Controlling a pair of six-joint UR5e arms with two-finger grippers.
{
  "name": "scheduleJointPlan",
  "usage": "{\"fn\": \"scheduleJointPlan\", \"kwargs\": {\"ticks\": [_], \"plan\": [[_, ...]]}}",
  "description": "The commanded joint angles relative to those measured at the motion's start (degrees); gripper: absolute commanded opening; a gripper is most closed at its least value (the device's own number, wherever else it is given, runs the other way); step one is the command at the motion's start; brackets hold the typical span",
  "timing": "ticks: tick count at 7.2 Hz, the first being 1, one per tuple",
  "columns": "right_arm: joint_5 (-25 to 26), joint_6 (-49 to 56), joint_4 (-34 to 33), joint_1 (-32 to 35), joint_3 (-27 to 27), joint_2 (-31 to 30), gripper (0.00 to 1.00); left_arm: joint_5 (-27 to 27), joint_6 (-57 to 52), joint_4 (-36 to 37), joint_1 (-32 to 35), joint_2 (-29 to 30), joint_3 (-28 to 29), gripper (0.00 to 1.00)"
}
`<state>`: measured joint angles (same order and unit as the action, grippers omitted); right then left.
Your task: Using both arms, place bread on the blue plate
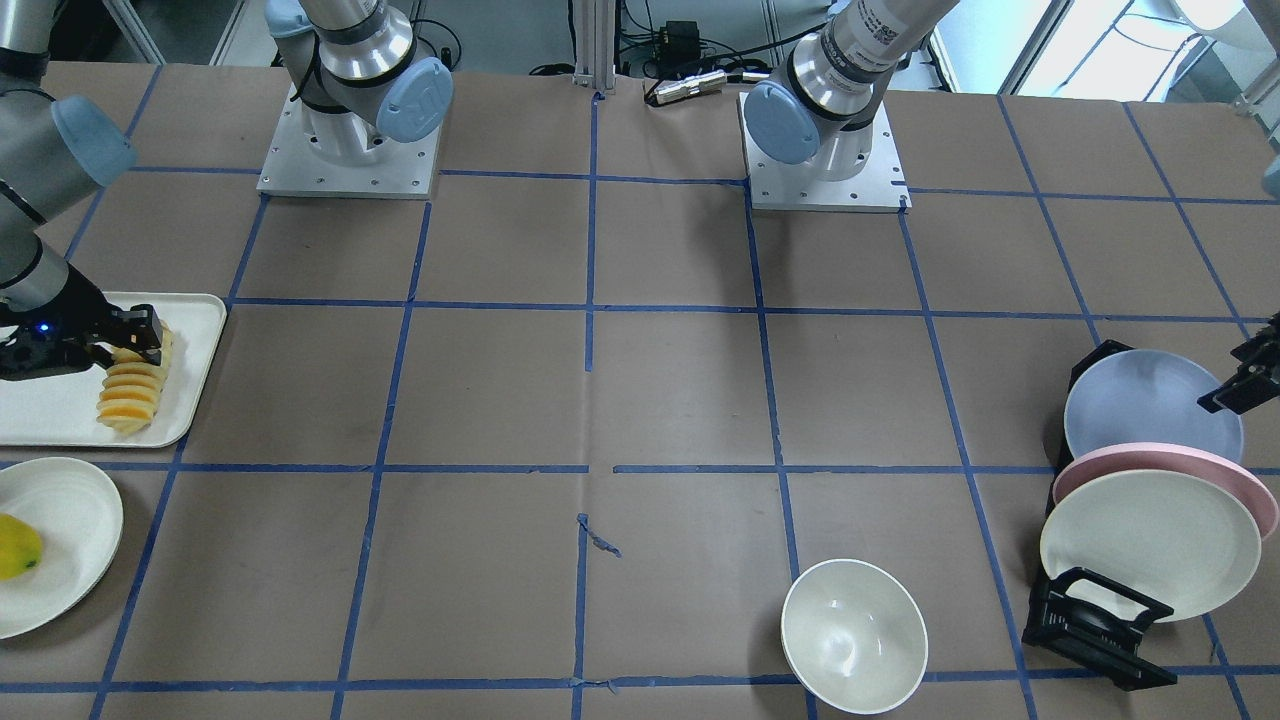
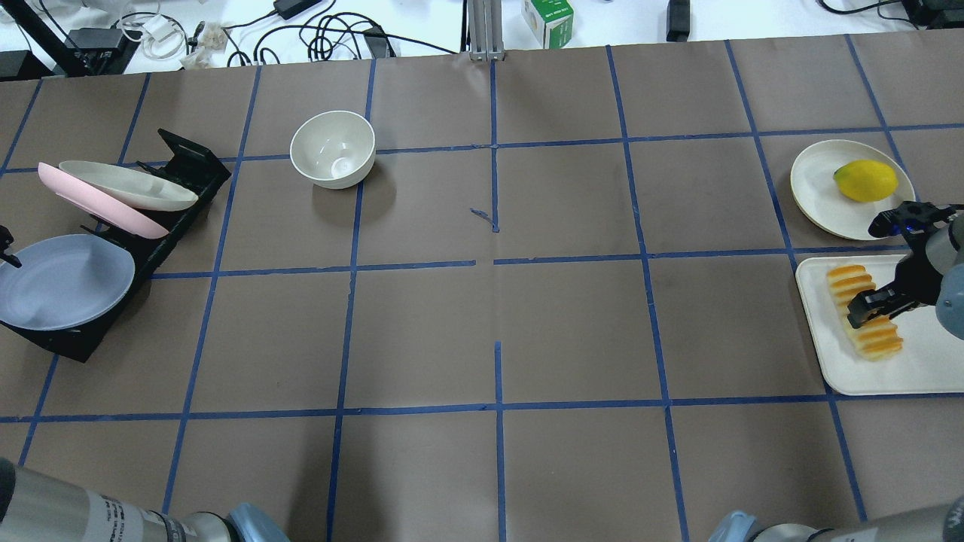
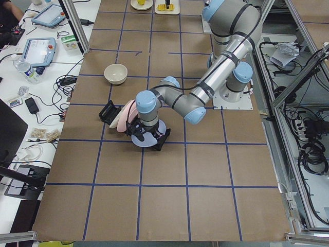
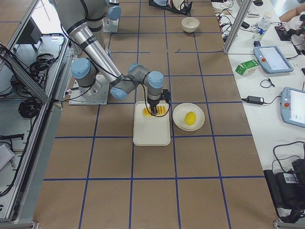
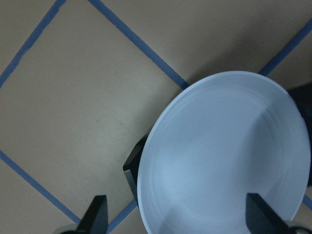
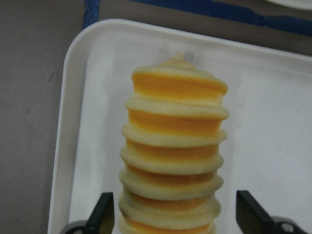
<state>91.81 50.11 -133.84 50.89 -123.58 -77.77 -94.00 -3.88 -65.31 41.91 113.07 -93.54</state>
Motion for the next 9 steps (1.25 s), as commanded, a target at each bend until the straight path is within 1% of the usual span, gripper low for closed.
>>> {"fn": "scheduleJointPlan", "kwargs": {"ticks": [1,2,3,4,6,7,9], "plan": [[-3.2,-0.7,2.7,0.0,1.2,-0.7,0.0,0.1,0.1,1.1,-0.8,0.8,-0.6,0.52],[-3.9,-1.3,6.1,0.1,4.2,-1.7,0.0,0.5,-0.2,1.1,-0.9,0.8,-0.6,0.18],[-4.1,-4.8,13.0,0.9,8.7,-4.0,0.0,0.5,-0.5,1.1,-0.9,0.7,-0.5,0.0],[-4.4,-9.7,20.6,2.4,13.1,-6.0,0.0,0.1,-0.7,1.1,-1.0,0.7,-0.6,0.0],[-4.4,-14.5,25.8,8.4,17.4,-8.1,0.0,0.5,-0.9,0.8,-1.8,0.3,-0.5,0.0],[-4.6,-17.8,29.7,9.7,18.6,-10.1,0.0,0.4,-1.2,-0.2,-1.6,-1.4,-0.3,0.0],[-4.4,-19.6,31.4,12.2,20.0,-11.0,0.0,0.1,-2.9,-6.5,-1.9,-5.8,1.6,0.0]]}}
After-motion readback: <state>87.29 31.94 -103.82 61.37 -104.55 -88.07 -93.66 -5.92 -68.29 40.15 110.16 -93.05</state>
